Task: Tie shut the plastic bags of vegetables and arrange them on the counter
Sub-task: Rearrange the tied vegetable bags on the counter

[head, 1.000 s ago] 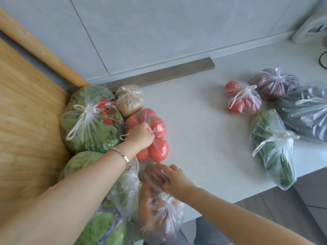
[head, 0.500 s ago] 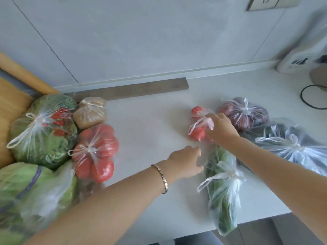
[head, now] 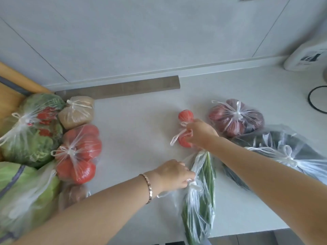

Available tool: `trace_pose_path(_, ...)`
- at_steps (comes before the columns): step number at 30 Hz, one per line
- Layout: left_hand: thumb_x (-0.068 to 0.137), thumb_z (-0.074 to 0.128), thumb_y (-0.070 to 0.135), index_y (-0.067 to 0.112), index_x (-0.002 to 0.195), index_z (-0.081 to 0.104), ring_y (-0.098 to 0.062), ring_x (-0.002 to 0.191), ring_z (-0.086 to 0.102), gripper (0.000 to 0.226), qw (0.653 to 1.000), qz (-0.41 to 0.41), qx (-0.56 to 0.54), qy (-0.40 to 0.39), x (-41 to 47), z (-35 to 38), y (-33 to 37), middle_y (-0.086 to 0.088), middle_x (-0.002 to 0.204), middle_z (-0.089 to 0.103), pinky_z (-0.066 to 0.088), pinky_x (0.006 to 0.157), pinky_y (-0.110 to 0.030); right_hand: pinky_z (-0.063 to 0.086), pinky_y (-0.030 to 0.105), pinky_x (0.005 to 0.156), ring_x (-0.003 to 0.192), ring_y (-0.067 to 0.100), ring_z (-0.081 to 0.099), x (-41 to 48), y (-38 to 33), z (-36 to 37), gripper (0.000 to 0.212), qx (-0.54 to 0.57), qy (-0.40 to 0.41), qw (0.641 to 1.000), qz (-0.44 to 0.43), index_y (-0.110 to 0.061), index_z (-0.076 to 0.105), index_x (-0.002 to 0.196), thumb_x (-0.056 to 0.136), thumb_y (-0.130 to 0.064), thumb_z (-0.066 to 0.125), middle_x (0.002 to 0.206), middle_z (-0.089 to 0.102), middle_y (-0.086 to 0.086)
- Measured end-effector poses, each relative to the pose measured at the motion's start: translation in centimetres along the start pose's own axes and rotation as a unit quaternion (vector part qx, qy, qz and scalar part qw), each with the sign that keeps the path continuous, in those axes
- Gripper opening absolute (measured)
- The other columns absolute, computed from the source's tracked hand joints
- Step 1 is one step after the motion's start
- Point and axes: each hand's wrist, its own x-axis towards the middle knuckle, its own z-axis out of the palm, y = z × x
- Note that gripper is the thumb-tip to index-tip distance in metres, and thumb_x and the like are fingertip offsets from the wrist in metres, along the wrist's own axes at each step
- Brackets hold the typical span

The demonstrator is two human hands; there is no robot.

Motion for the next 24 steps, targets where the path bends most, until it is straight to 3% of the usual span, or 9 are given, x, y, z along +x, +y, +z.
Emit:
trace_pose_path(3,0.092,0.045,0.016,0.010,0.098,0.063,-0.022,0.089,0.051,0.020,0.989,-0.063,-0.103,0.087,-2.8,-1.1,-1.5,-0.007,0.092,0.058,0.039,0.077,-0.032,0.036,0.024,0.068,0.086,0.021,0.049,0.1,-0.5,-0.3,0.012,0.048,0.036,0.998,-0.001,-0.028,0.056,0.080,0.080,-0.016,0.058,0.092,0.050,0.000)
trace_pose_path(5,0.093,0.045,0.014,0.009,0.094,0.061,-0.018,0.091,0.050,0.017,0.968,-0.103,-0.171,0.154,-5.3,-1.8,-2.7,0.002,0.096,0.049,0.039,0.077,-0.026,0.031,0.025,0.052,0.075,0.020,0.046,0.4,-1.1,-0.5,0.029,0.082,0.066,0.994,0.022,-0.023,0.041,0.056,0.078,-0.011,0.055,0.069,0.045,-0.008)
trace_pose_path(7,0.092,0.044,0.006,0.009,0.088,0.058,-0.012,0.097,0.052,0.016,0.933,-0.144,-0.235,0.232,-7.8,-2.5,-4.1,0.005,0.103,0.048,0.040,0.085,-0.020,0.033,0.022,0.049,0.072,0.022,0.048,0.9,-1.9,-0.9,0.034,0.126,0.083,0.987,0.048,-0.024,0.038,0.052,0.076,-0.009,0.055,0.061,0.044,-0.005)
trace_pose_path(9,0.092,0.040,0.000,0.006,0.085,0.058,-0.008,0.096,0.055,0.020,0.874,-0.205,-0.300,0.322,-9.9,-4.0,-5.6,0.004,0.101,0.056,0.040,0.088,-0.011,0.039,0.026,0.059,0.073,0.023,0.050,1.5,-2.9,-1.1,0.032,0.165,0.102,0.979,0.068,-0.022,0.040,0.052,0.075,-0.008,0.056,0.067,0.048,0.002)
trace_pose_path(12,0.094,0.035,0.000,0.009,0.083,0.055,-0.006,0.062,0.046,0.024,0.774,-0.306,-0.338,0.439,-12.4,-7.5,-9.2,0.007,0.070,0.052,0.035,0.058,-0.005,0.035,0.027,0.059,0.069,0.025,0.047,2.5,-5.4,-1.2,0.029,0.216,0.135,0.962,0.095,-0.019,0.042,0.052,0.074,-0.007,0.056,0.060,0.047,0.001)
trace_pose_path(15,0.094,0.034,0.001,0.011,0.082,0.053,-0.003,0.056,0.036,0.025,0.711,-0.362,-0.299,0.524,-13.7,-11.0,-13.3,0.010,0.062,0.043,0.034,0.052,-0.004,0.032,0.029,0.053,0.069,0.025,0.045,3.9,-8.8,-1.5,0.027,0.249,0.163,0.951,0.079,-0.018,0.043,0.054,0.074,-0.003,0.054,0.070,0.050,0.005)
trace_pose_path(18,0.096,0.031,0.007,0.010,0.083,0.055,-0.001,0.054,0.031,0.027,0.700,-0.408,-0.268,0.522,-14.0,-12.8,-17.3,0.008,0.062,0.038,0.033,0.053,-0.001,0.030,0.026,0.055,0.073,0.022,0.046,5.9,-12.2,-1.9,0.018,0.252,0.181,0.949,0.052,-0.013,0.048,0.062,0.074,-0.001,0.054,0.086,0.052,0.004)
trace_pose_path(22,0.095,0.029,0.006,0.009,0.066,0.044,-0.009,0.053,0.033,0.032,0.705,-0.407,-0.295,0.500,-13.2,-11.9,-23.1,0.000,0.057,0.036,0.029,0.048,-0.020,0.027,0.023,0.049,0.080,0.017,0.047,9.4,-16.0,-1.6,0.023,0.246,0.167,0.954,0.033,-0.017,0.047,0.061,0.075,-0.001,0.055,0.101,0.054,-0.001)
trace_pose_path(24,0.095,0.029,0.007,0.016,0.060,0.037,-0.012,0.050,0.032,0.037,0.715,-0.420,-0.300,0.471,-13.0,-10.9,-25.3,-0.002,0.056,0.034,0.027,0.044,-0.019,0.029,0.018,0.049,0.076,0.017,0.048,11.4,-17.8,-1.0,0.027,0.223,0.149,0.963,0.019,-0.019,0.046,0.058,0.076,-0.001,0.055,0.110,0.060,0.006)
